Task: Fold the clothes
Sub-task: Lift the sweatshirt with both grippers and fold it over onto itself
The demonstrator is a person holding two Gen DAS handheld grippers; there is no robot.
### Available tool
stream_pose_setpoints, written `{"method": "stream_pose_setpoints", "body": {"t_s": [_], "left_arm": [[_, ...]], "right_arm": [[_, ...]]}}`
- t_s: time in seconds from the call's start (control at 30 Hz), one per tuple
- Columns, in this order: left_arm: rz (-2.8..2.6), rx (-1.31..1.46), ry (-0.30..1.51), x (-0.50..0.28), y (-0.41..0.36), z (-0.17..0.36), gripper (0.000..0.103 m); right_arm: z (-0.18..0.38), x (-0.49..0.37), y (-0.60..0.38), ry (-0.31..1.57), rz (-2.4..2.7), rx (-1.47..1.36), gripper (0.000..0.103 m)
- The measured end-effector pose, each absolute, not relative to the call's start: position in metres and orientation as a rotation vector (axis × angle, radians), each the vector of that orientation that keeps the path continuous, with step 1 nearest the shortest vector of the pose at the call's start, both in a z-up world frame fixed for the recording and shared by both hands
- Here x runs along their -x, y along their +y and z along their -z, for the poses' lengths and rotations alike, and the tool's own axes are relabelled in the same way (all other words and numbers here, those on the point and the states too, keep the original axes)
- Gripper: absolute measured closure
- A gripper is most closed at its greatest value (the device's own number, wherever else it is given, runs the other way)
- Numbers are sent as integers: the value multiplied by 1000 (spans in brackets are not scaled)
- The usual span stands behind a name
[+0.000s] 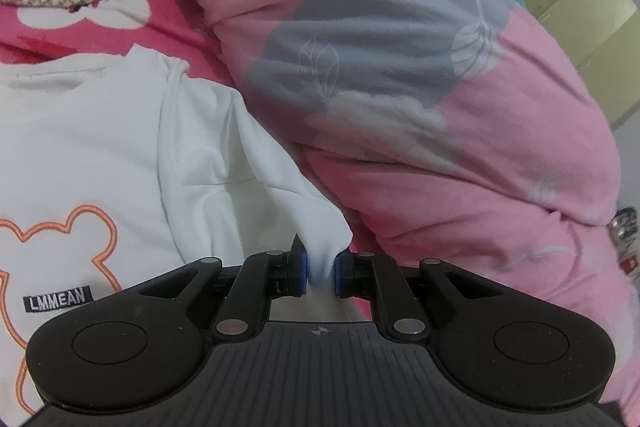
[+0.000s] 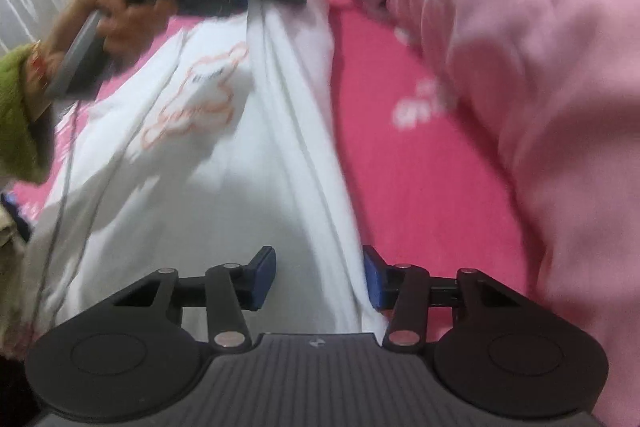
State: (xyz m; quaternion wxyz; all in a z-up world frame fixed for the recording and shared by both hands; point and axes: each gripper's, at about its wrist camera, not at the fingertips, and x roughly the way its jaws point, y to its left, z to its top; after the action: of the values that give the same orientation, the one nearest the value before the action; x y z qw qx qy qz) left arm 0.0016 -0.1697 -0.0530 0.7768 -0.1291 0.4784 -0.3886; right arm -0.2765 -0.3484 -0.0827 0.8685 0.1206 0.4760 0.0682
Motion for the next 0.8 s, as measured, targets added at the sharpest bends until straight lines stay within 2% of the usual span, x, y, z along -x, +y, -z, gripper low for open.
{"method": "stream_pose_setpoints", "body": {"t_s": [0.03, 0.1, 0.2, 0.23, 0.27, 0.33, 0.37, 0.6, 0.8], "left_arm": [[838, 282, 1036, -3, -170, 53, 93], [827, 281, 1035, -6, -171, 53, 93], [807, 283, 1040, -8, -169, 53, 93], [800, 281, 1040, -8, -169, 53, 93], [794, 279, 1041, -9, -170, 53, 93], [780, 274, 1044, -8, -170, 53, 93], [773, 277, 1044, -8, -169, 52, 93], [734, 294, 1012, -15, -143, 21, 94], [636, 244, 1016, -25, -82, -4, 94]], "right_arm": [[83, 282, -352, 992, -136, -280, 54], [83, 287, -365, 978, -128, -357, 43], [92, 290, -375, 1006, -80, -397, 43], [95, 291, -374, 1018, -75, -374, 47], [96, 292, -371, 1016, -73, -347, 53], [94, 296, -364, 1004, -73, -306, 80], [91, 297, -362, 997, -80, -303, 96], [41, 303, -315, 904, -227, -125, 97], [17, 283, -255, 872, -456, -37, 97]]}}
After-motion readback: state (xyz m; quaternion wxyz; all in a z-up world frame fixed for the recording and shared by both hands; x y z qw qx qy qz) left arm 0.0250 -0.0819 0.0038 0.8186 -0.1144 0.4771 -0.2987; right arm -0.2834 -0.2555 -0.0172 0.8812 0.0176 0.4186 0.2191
